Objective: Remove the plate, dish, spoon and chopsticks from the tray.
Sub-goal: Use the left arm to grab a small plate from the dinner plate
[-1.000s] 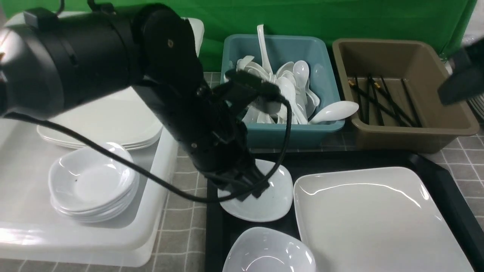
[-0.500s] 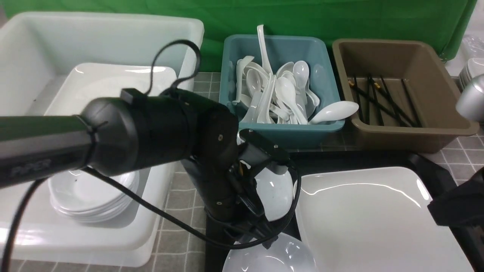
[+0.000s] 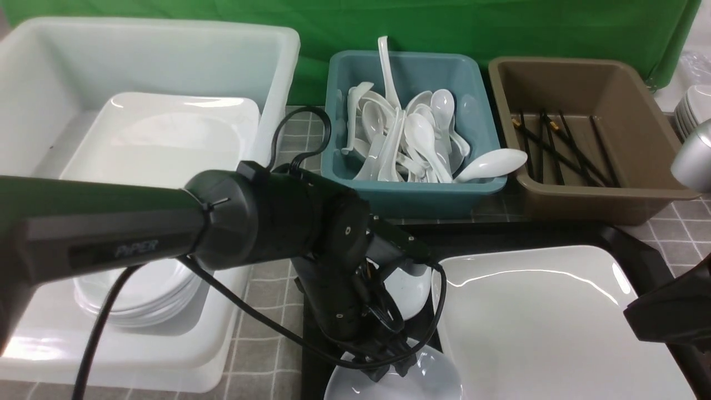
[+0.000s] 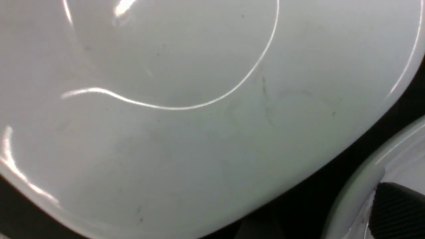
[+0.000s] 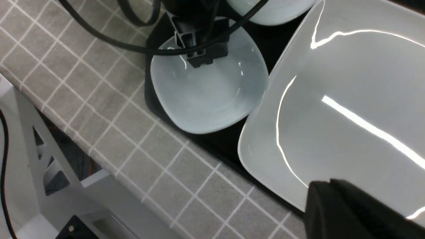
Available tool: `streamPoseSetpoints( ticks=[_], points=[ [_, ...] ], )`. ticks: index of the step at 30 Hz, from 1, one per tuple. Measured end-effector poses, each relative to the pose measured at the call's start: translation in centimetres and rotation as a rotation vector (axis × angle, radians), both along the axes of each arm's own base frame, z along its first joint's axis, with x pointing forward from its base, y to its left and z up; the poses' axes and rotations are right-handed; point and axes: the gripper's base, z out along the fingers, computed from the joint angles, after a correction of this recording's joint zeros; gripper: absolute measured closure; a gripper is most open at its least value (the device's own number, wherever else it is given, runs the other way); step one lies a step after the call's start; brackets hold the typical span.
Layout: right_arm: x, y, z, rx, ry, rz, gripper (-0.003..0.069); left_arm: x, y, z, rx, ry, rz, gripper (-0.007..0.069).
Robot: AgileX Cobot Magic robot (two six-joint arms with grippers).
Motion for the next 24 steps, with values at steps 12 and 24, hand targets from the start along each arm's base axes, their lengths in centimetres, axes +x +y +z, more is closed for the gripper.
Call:
streamPoseSetpoints(
  ticks=[12, 24],
  points=[
    [0.2, 0.1, 0.1, 0.012, -0.028, -0.007, 0.0631, -0.6, 0.2, 0.4, 0.037, 0.111, 0.016, 0.0428],
    [0.4, 0.1, 0.2, 0.020, -0.043, -0.012, 0.0623, -2.2, 1.6, 7.5, -0.014, 0.047, -0.003, 0.0594]
  ],
)
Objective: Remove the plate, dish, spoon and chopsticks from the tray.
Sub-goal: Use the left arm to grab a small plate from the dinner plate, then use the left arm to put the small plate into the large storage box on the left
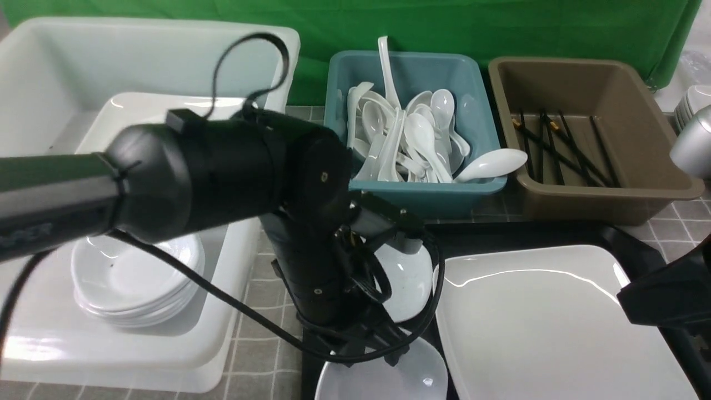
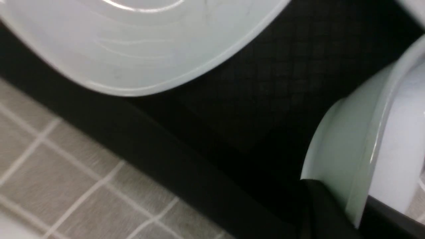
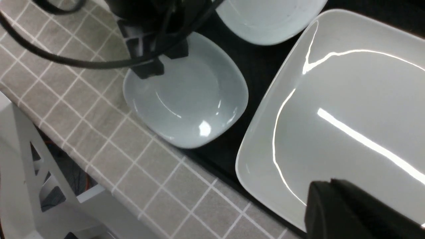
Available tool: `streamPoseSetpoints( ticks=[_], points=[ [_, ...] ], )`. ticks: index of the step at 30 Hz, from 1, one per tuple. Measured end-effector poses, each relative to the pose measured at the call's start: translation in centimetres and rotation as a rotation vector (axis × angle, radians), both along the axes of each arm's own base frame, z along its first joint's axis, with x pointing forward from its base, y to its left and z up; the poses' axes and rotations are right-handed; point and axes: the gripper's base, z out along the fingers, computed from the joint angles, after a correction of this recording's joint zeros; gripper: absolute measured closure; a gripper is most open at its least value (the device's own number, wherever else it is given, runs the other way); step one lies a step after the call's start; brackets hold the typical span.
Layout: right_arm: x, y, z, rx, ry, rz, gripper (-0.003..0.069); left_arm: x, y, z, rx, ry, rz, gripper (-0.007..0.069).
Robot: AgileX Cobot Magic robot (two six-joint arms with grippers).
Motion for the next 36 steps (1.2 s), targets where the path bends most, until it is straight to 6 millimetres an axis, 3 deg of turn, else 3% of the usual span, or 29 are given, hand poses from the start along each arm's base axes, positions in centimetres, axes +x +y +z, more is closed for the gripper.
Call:
streamPoseSetpoints(
  ticks=[5, 9, 12, 14, 15, 20, 21, 23, 26, 32, 36],
  points=[
    [0.2, 0.1, 0.5, 0.018, -0.031, -0.006, 0.0622, -0.3, 1.2, 4.3, -0.101, -0.055, 0.039, 0.0594],
    [0.2, 0.3, 2.3, 0.071, -0.091, 0.000, 0.0622, 0.5, 3.8, 7.7, -0.204, -0.079, 0.113, 0.0594],
    [0.3, 0.8, 4.2, 0.154, -0.174, 0.018, 0.0622, 1.1, 7.0, 9.9, -0.259, -0.113, 0.179, 0.0594],
    [0.6, 1.4, 5.3, 0.209, -0.206, 0.055, 0.0622, 1.4, 10.2, 11.4, -0.280, -0.139, 0.257, 0.0594],
    [0.7, 1.7, 5.5, 0.226, -0.209, 0.079, 0.0622, 1.3, 10.8, 11.6, -0.282, -0.139, 0.274, 0.0594],
    [2.5, 5.3, 5.6, 0.251, -0.168, 0.225, 0.0621, 0.7, 19.0, 13.9, -0.357, -0.239, 0.582, 0.0594],
    [2.6, 5.7, 5.5, 0.249, -0.163, 0.238, 0.0621, 0.7, 19.6, 13.9, -0.361, -0.248, 0.609, 0.0594],
    [3.4, 8.4, 5.3, 0.245, -0.152, 0.312, 0.0621, 0.0, 23.4, 13.3, -0.385, -0.301, 0.795, 0.0594],
    [4.0, 11.9, 5.2, 0.233, -0.159, 0.398, 0.0621, -0.4, 26.4, 11.1, -0.431, -0.325, 0.990, 0.0594],
    [5.9, 17.3, 5.1, 0.207, -0.195, 0.478, 0.0621, -0.8, 28.3, 5.8, -0.408, -0.341, 1.173, 0.0594],
    [7.3, 19.8, 4.4, 0.201, -0.183, 0.490, 0.0621, -0.9, 28.5, 3.7, -0.377, -0.330, 1.205, 0.0594]
  ],
)
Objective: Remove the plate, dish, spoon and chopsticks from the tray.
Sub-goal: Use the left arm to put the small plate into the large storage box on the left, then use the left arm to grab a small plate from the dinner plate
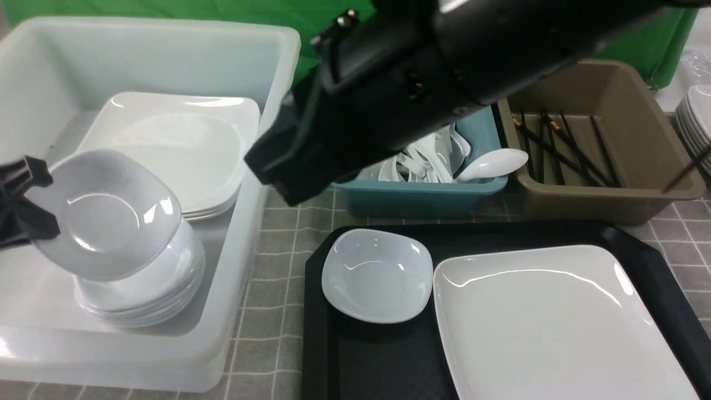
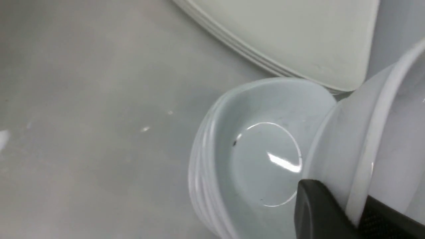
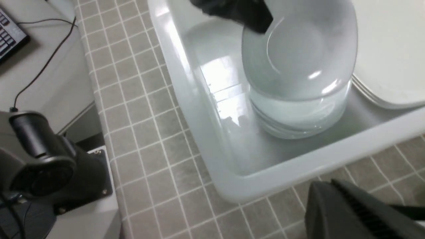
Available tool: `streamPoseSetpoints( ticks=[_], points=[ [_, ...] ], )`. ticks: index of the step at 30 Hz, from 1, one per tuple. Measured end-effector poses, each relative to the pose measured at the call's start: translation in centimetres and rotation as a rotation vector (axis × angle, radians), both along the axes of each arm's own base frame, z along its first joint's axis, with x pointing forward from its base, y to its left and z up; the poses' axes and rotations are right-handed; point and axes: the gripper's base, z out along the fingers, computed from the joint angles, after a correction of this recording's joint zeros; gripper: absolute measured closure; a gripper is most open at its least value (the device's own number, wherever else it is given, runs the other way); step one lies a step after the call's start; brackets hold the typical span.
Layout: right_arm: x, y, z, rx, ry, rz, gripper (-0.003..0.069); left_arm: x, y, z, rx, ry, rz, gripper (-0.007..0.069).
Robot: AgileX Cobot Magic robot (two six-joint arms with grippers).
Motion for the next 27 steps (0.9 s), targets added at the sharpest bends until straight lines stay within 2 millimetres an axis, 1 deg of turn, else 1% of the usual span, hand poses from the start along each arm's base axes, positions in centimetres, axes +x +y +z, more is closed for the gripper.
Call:
streamPoseSetpoints(
  ticks=[2, 4, 7, 8, 9, 10, 11, 13, 14, 15, 17, 18, 19, 21, 22, 23, 24, 25, 26, 27],
  points=[
    [0.7, 0.9, -0.5, -0.005, 0.009, -0.005, 0.0621, 0.2, 0.2, -1.0, 0.009, 0.022, 0.001, 0.0587],
    [1.2, 1.3, -1.0, -0.010, 0.016, -0.011, 0.0621, 0.5, 0.3, -1.8, 0.007, 0.050, -0.006, 0.0561],
    [1.4, 1.5, -1.3, -0.017, 0.019, -0.012, 0.0621, 1.1, 0.5, -2.8, -0.006, 0.073, -0.016, 0.0496],
    [1.4, 1.5, -1.3, -0.017, 0.018, -0.012, 0.0621, 1.3, 0.5, -3.1, -0.016, 0.077, -0.024, 0.0450],
    [1.4, 1.5, -1.2, -0.016, 0.017, -0.012, 0.0621, 1.4, 0.4, -3.2, -0.018, 0.078, -0.030, 0.0436],
    [1.4, 1.5, -1.2, -0.018, 0.013, -0.013, 0.0621, 1.5, 0.4, -3.3, -0.015, 0.076, -0.049, 0.0393],
    [1.4, 1.4, -1.2, -0.026, 0.005, -0.014, 0.0621, 1.5, 0.4, -3.3, -0.011, 0.072, -0.062, 0.0363],
    [1.5, 0.8, -1.3, -0.083, -0.024, -0.023, 0.0621, 1.5, 0.4, -2.9, 0.020, 0.069, -0.102, 0.0276],
    [1.6, 0.8, -1.3, -0.088, -0.028, -0.026, 0.0621, 1.5, 0.4, -2.8, 0.020, 0.068, -0.104, 0.0276],
    [1.6, 0.3, -1.4, -0.134, -0.036, -0.044, 0.0621, 1.6, 0.6, -1.8, 0.052, 0.063, -0.106, 0.0249],
    [1.6, -0.3, -1.2, -0.179, -0.047, -0.073, 0.0621, 1.5, 0.8, -1.0, 0.080, 0.060, -0.096, 0.0236],
    [1.8, -1.5, -0.9, -0.234, -0.065, -0.124, 0.0621, 1.5, 1.1, 0.6, 0.119, 0.042, -0.086, 0.0235],
    [1.9, -2.3, -0.5, -0.253, -0.076, -0.149, 0.0621, 1.5, 1.2, 1.6, 0.139, 0.025, -0.084, 0.0238],
    [2.1, -4.2, 0.4, -0.291, -0.100, -0.204, 0.0621, 1.2, 1.1, 3.8, 0.164, -0.010, -0.088, 0.0272],
    [2.2, -5.2, 0.8, -0.305, -0.101, -0.226, 0.0621, 1.0, 0.8, 4.5, 0.165, -0.023, -0.099, 0.0297],
    [2.4, -6.1, 1.1, -0.318, -0.098, -0.252, 0.0621, 1.0, 0.2, 5.2, 0.162, -0.043, -0.119, 0.0337],
    [2.7, -7.9, 1.7, -0.335, -0.086, -0.299, 0.0621, 1.0, -0.9, 6.1, 0.153, -0.072, -0.163, 0.0398],
    [2.9, -9.2, 1.9, -0.352, -0.071, -0.335, 0.0621, 1.0, -2.0, 6.4, 0.144, -0.086, -0.208, 0.0445],
    [3.0, -10.0, 2.1, -0.361, -0.062, -0.357, 0.0621, 1.1, -3.5, 6.6, 0.138, -0.102, -0.280, 0.0507],
    [3.3, -11.3, 2.3, -0.362, -0.061, -0.397, 0.0621, 1.1, -4.6, 6.7, 0.136, -0.110, -0.330, 0.0538]
  ],
)
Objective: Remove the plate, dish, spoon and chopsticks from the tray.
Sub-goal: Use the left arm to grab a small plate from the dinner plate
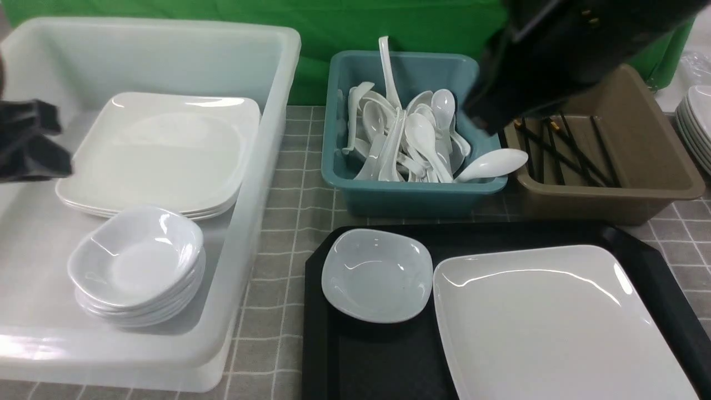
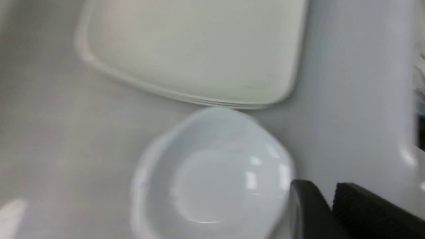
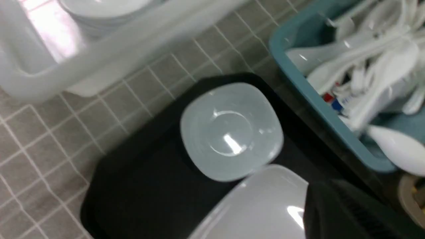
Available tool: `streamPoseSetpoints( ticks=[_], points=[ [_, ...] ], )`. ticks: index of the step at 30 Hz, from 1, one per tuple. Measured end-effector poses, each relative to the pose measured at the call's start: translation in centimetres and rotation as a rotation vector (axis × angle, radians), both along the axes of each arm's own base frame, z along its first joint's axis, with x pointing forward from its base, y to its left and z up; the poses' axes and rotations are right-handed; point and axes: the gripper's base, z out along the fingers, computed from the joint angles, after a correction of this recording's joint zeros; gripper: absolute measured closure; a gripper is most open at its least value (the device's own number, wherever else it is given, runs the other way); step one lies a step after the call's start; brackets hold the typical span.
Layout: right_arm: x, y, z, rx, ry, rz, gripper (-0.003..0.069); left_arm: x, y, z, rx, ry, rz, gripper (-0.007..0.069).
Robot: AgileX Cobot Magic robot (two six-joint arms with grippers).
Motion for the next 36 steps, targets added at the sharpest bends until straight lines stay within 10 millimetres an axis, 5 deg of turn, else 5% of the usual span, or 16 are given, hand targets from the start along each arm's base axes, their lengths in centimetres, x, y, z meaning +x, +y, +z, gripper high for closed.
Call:
streamPoseSetpoints(
  ticks=[6, 12, 15, 26, 36],
  points=[
    [-0.9, -6.3, -1.1, -0.019, 0.037, -0.195, 0.0621, -0.8, -11.8, -1.6, 0.053, 0.028, -0.441, 0.0622],
    [-4.4, -8.5, -3.9, -0.024, 0.071, -0.226, 0.0621, -1.1, -19.8, -6.3, 0.183, 0.087, -0.663, 0.0599],
    [-6.0, -9.1, -5.0, -0.006, 0.090, -0.260, 0.0621, -0.7, -22.7, -9.2, 0.250, 0.132, -0.738, 0.0519],
    [-9.2, -10.4, -4.7, 0.047, 0.086, -0.301, 0.0621, 2.7, -25.5, -15.8, 0.439, 0.076, -0.816, 0.0167],
    [-9.7, -10.6, -4.5, 0.053, 0.082, -0.301, 0.0621, 3.1, -25.7, -17.5, 0.475, 0.073, -0.855, 0.0143]
  ],
)
